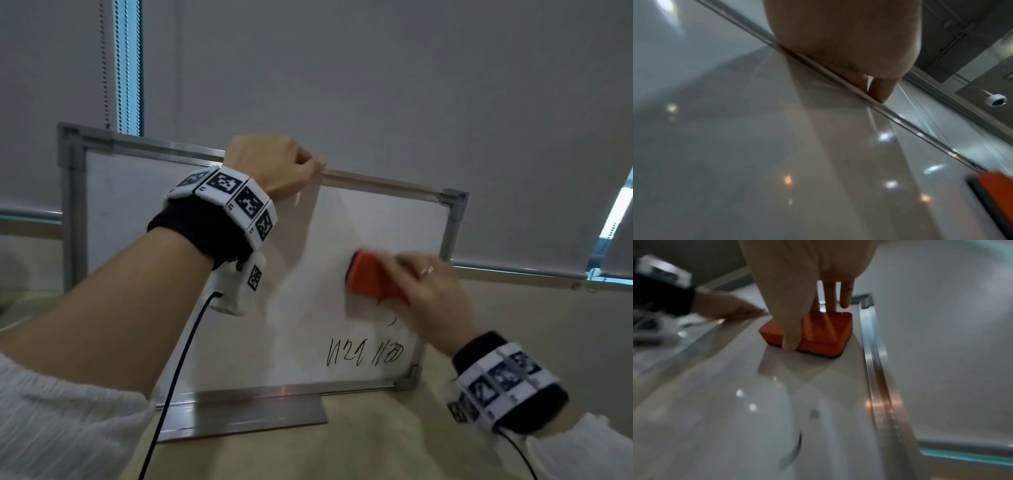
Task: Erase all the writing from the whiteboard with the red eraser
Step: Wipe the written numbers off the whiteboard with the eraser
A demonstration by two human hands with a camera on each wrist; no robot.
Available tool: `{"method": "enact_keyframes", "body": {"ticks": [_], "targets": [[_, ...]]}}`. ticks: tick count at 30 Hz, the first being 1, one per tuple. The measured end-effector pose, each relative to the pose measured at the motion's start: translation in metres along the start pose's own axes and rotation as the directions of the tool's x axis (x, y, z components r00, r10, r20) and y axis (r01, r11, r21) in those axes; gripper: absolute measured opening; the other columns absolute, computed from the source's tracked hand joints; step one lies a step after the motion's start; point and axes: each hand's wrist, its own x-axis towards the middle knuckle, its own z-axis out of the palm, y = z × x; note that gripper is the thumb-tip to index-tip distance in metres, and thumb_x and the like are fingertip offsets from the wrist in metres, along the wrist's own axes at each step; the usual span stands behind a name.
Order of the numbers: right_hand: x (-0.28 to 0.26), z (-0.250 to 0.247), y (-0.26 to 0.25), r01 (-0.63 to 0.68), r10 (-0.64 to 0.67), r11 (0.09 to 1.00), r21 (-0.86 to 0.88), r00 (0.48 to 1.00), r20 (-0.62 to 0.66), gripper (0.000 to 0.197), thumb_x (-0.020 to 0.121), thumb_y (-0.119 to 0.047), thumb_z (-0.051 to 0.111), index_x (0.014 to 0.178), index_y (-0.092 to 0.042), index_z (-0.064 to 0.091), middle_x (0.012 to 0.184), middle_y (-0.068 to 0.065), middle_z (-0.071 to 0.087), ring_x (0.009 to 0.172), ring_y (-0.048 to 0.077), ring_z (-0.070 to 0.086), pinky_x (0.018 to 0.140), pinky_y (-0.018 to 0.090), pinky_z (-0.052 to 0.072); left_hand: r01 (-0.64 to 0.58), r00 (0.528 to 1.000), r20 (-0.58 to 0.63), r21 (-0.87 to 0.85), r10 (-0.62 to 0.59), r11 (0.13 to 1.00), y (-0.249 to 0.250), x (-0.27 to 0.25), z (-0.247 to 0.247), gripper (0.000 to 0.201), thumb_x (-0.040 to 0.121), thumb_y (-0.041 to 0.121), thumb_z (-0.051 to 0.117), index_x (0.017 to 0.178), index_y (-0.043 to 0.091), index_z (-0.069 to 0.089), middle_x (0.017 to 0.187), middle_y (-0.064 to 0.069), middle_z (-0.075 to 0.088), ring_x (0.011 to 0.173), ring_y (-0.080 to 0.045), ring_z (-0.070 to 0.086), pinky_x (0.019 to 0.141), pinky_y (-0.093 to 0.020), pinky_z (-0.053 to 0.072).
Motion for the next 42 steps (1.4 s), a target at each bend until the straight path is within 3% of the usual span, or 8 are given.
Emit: {"method": "enact_keyframes", "body": {"ticks": [7,15,23,27,30,33,38,42], "targets": [[0.011,-0.009,0.006,-0.299,0.313,0.942,0.154,0.947,-0.073,0.071,0.064,-0.029,0.07,0.128,-0.008,0.049,0.097,0.017,0.053,0.086,0.031,0.048,0.08,0.039,0.036,-0.002,1.0,-0.019,0.006,0.003,1.0,0.001,-0.002,-0.002,0.047,0.093,0.051,0.031,0.11,0.028,0.068,0.107,-0.012,0.068,0.105,-0.033,0.059,0.073,-0.03,0.028],[-0.044,0.01,-0.007,0.033,-0.046,0.997,0.062,0.973,0.227,0.087,0.04,-0.027,0.09,0.114,-0.017,0.045,0.086,0.01,0.059,0.069,0.027,0.051,0.059,0.035,0.049,0.013,1.0,0.026,-0.014,-0.013,1.0,0.0,0.002,0.001,0.045,0.093,0.05,0.032,0.109,0.029,0.068,0.095,-0.01,0.065,0.101,-0.031,0.06,0.073,-0.028,0.03],[0.03,-0.025,0.023,-0.173,0.182,0.98,0.094,0.978,-0.099,0.067,0.069,-0.033,0.059,0.131,-0.013,0.046,0.103,0.018,0.053,0.089,0.036,0.049,0.08,0.043,0.04,-0.001,1.0,-0.011,-0.033,0.001,0.999,0.001,-0.002,-0.001,0.046,0.092,0.05,0.033,0.104,0.026,0.07,0.094,-0.012,0.068,0.083,-0.03,0.055,0.071,-0.028,0.03],[0.008,-0.008,-0.012,0.088,-0.084,0.994,0.065,0.994,-0.073,0.06,0.066,-0.02,0.055,0.126,-0.024,0.049,0.109,0.006,0.049,0.091,0.031,0.045,0.085,0.043,0.036,0.004,1.0,-0.02,-0.031,-0.005,1.0,0.001,-0.003,-0.003,0.047,0.092,0.05,0.033,0.103,0.023,0.07,0.099,-0.014,0.068,0.098,-0.032,0.06,0.072,-0.028,0.029],[-0.029,0.016,-0.044,0.428,-0.434,0.901,0.073,0.897,0.086,0.047,0.072,-0.015,0.049,0.115,-0.031,0.055,0.103,-0.001,0.051,0.087,0.024,0.045,0.087,0.046,0.035,0.018,1.0,-0.016,-0.041,-0.019,0.999,0.002,-0.003,-0.002,0.046,0.091,0.05,0.034,0.1,0.021,0.069,0.092,-0.013,0.064,0.101,-0.033,0.06,0.072,-0.029,0.029],[-0.038,0.022,-0.049,0.531,-0.538,0.843,0.084,0.833,0.13,0.041,0.077,-0.016,0.046,0.112,-0.034,0.058,0.099,-0.002,0.046,0.083,0.022,0.045,0.086,0.041,0.034,0.007,0.999,-0.036,-0.034,-0.009,0.999,0.002,-0.004,-0.003,0.048,0.091,0.05,0.034,0.104,0.022,0.07,0.097,-0.013,0.067,0.101,-0.032,0.059,0.072,-0.029,0.028],[0.01,-0.004,-0.024,0.262,-0.259,0.965,0.012,0.961,-0.096,0.062,0.062,-0.013,0.059,0.119,-0.033,0.049,0.104,-0.001,0.043,0.091,0.025,0.039,0.083,0.041,0.03,-0.006,0.999,-0.048,-0.038,0.004,0.999,0.002,-0.003,-0.001,0.048,0.092,0.049,0.033,0.107,0.022,0.07,0.104,-0.013,0.068,0.103,-0.032,0.059,0.072,-0.029,0.027],[0.021,-0.004,-0.028,0.079,-0.074,0.997,0.022,0.982,-0.176,0.064,0.059,-0.013,0.059,0.12,-0.034,0.049,0.107,0.0,0.041,0.096,0.026,0.036,0.083,0.043,0.031,-0.012,0.999,-0.053,-0.023,0.011,1.0,0.002,-0.002,0.0,0.049,0.092,0.05,0.032,0.109,0.023,0.07,0.106,-0.013,0.068,0.105,-0.032,0.059,0.073,-0.029,0.028]]}}
